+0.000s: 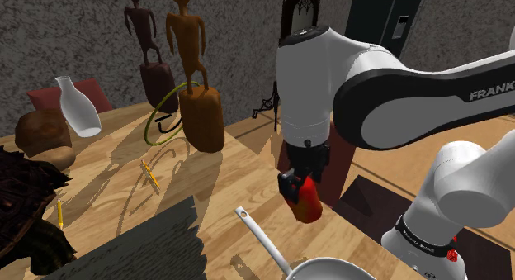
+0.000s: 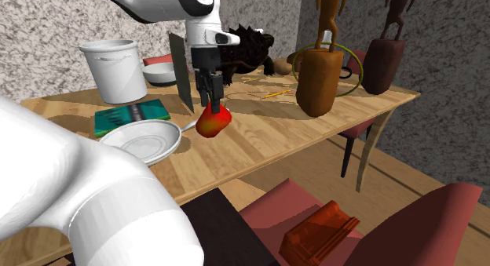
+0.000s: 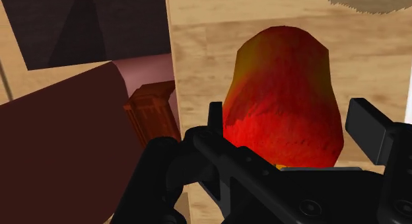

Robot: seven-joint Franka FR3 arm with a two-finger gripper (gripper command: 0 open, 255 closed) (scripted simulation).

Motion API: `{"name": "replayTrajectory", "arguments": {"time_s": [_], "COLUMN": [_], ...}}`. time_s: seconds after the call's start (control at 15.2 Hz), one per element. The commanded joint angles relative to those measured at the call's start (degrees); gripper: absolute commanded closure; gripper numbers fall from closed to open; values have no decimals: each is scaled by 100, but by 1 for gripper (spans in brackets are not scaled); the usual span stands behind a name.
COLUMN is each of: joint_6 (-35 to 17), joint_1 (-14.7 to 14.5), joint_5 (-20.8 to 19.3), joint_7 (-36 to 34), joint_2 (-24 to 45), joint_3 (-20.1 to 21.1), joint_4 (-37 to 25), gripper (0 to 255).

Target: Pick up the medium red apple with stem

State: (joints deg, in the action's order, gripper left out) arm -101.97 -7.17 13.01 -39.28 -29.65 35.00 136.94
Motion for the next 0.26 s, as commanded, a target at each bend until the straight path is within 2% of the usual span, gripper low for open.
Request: {"name": "replayTrajectory", "arguments": {"time_s": [0.0,0.2], "joint_6": [180,272], "joint_1": [1,2], "joint_5": [-16,-26], "joint_7": [18,24], "joint_2": [-49,-67], "joint_3": [-53,-77], "joint_4": [-130,-204], "gripper": [255,255]}}
